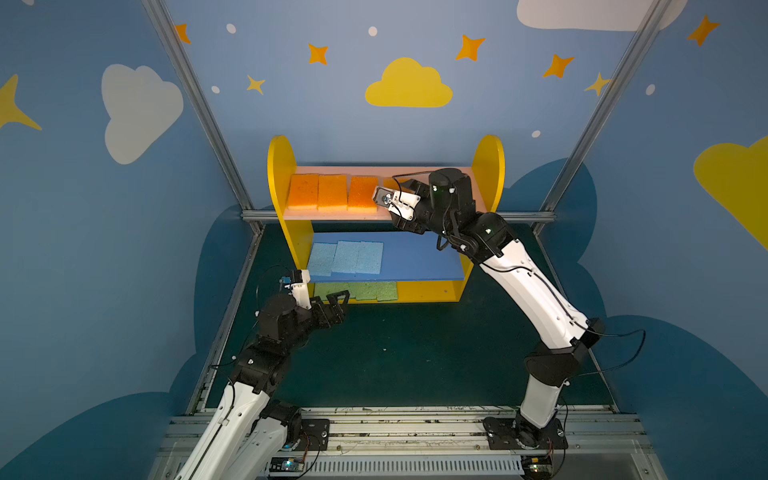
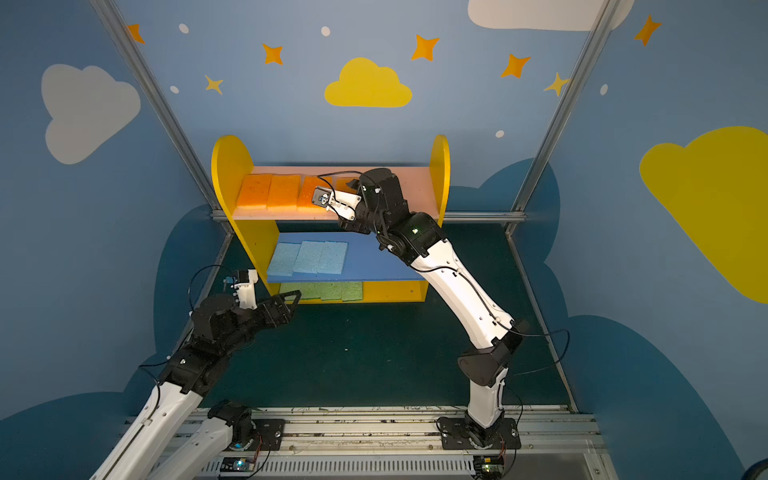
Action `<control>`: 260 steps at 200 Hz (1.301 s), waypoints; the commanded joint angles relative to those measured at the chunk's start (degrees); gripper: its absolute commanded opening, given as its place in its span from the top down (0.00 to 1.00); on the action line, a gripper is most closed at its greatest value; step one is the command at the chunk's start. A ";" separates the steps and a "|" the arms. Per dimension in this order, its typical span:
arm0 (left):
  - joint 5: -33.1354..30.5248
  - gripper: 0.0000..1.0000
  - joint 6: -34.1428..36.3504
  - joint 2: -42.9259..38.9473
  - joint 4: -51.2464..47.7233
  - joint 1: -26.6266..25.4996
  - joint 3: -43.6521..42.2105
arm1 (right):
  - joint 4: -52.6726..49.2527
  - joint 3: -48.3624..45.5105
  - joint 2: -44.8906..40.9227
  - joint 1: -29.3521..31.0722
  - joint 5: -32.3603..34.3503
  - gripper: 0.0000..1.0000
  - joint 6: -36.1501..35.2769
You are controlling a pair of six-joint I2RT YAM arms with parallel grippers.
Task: Place and organize the cleaning sponges onto the shelf
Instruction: 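Set the orange sponge at the end of the row and open the right gripper, then push the new sponge with the right gripper against the row to align it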
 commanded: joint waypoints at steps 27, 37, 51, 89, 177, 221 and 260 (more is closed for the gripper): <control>-0.13 0.01 -0.46 -0.07 0.64 -0.17 0.50 | -8.08 -3.11 -4.45 -0.59 -8.46 0.28 3.49; -0.18 0.00 -0.57 -0.03 0.64 -0.16 0.50 | -9.21 -3.62 -5.33 -0.71 -10.30 0.27 4.20; 0.09 0.00 -0.70 0.33 0.85 -0.16 0.58 | -9.92 -4.36 -6.64 -1.08 -13.07 0.26 5.98; 0.39 0.01 -0.27 1.33 0.55 -0.16 2.14 | -9.69 -0.70 -7.10 -4.44 -17.71 0.31 16.05; 0.83 0.00 0.20 3.34 0.88 -0.16 3.67 | -11.05 7.05 -3.62 -12.72 -21.10 0.95 34.62; 0.67 0.01 0.19 3.35 0.47 -0.16 3.59 | -9.76 1.67 -4.56 -12.81 -24.09 1.00 35.10; 0.57 0.00 0.31 3.07 -0.18 -0.16 3.83 | -7.77 -2.19 -5.11 -12.79 -24.80 0.54 35.38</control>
